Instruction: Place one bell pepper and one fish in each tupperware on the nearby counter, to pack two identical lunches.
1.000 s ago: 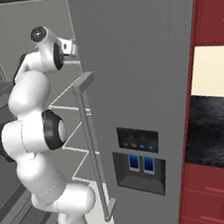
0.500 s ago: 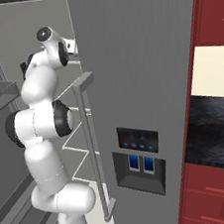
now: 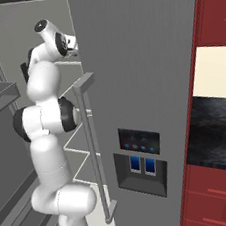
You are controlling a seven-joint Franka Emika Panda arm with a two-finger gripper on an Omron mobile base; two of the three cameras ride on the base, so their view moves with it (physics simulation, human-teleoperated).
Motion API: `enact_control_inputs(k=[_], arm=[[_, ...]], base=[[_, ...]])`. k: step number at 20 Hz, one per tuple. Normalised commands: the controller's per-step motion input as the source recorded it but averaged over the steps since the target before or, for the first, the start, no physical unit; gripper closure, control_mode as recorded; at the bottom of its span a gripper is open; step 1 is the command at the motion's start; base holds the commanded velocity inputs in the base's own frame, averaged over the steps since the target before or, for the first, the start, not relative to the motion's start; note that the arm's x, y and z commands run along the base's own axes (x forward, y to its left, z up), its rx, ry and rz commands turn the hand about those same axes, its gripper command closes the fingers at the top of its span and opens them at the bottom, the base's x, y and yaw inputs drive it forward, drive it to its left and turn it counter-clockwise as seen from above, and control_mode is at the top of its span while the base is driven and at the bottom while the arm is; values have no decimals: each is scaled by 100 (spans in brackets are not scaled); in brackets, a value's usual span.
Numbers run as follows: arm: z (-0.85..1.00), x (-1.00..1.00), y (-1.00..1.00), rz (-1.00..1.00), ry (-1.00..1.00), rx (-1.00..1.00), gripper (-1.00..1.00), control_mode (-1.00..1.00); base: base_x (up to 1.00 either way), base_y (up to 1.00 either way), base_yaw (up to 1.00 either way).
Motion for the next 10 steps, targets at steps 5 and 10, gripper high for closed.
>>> enact_control_inputs(k=[5,10], arm=[[-73,-16,-34,-13,9,-2,100,-100],[-100,-90,-9,-8,-11,-5,100,-100]], base=[[0,0,0],[0,0,0]])
